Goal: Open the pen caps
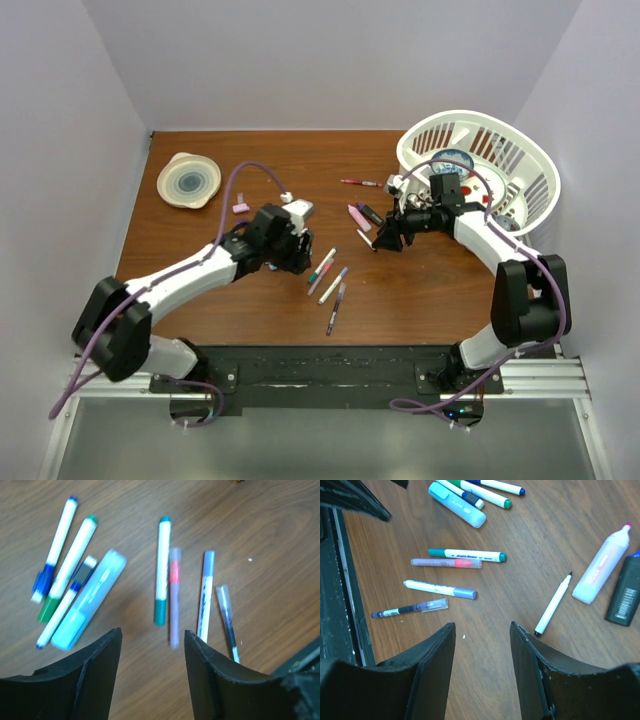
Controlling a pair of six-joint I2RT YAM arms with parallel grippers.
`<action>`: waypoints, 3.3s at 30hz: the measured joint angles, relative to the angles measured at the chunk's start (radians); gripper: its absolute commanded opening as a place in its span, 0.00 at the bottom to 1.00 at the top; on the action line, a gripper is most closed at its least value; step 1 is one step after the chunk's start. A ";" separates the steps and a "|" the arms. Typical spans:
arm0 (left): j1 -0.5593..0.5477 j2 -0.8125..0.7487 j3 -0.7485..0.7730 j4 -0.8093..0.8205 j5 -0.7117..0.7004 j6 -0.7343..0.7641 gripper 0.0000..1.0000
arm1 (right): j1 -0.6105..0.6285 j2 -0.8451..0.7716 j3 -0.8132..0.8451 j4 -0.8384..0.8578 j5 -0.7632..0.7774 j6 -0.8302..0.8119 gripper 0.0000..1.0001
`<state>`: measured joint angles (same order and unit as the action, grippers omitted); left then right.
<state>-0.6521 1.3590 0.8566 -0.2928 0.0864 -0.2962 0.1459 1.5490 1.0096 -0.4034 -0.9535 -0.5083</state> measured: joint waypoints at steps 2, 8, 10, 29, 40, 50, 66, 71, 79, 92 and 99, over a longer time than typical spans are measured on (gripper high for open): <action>-0.056 0.080 0.077 -0.023 -0.061 0.000 0.47 | 0.006 0.005 0.000 -0.002 0.002 0.000 0.51; -0.137 0.266 0.257 -0.077 -0.174 0.004 0.33 | 0.020 0.014 0.007 -0.008 0.002 -0.001 0.51; -0.136 0.312 0.299 -0.091 -0.191 0.007 0.30 | 0.023 0.015 0.007 -0.013 0.002 -0.002 0.51; -0.136 0.451 0.322 -0.144 -0.172 0.028 0.24 | 0.023 0.015 0.018 -0.046 0.001 -0.011 0.51; -0.138 0.452 0.290 -0.150 -0.150 0.027 0.29 | 0.023 0.015 0.019 -0.048 0.002 -0.012 0.51; -0.147 0.467 0.290 -0.177 -0.164 0.027 0.34 | 0.023 0.015 0.019 -0.049 0.001 -0.013 0.51; -0.150 0.433 0.275 -0.174 -0.204 0.029 0.00 | 0.044 0.015 0.020 -0.127 -0.069 -0.141 0.52; -0.148 0.304 0.241 -0.158 -0.164 0.029 0.00 | 0.130 0.010 0.018 -0.179 -0.058 -0.273 0.55; -0.146 0.166 0.145 -0.045 0.165 0.017 0.00 | 0.289 -0.100 -0.014 -0.188 0.071 -0.448 0.71; -0.146 0.183 0.070 0.037 0.517 -0.033 0.00 | 0.438 -0.211 -0.090 -0.315 0.180 -0.798 0.60; -0.135 0.183 0.042 0.076 0.572 -0.058 0.00 | 0.516 -0.211 -0.120 -0.303 0.298 -0.845 0.26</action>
<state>-0.7876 1.5421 0.8989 -0.2169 0.6582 -0.3538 0.6621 1.3380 0.8894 -0.7067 -0.6552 -1.3537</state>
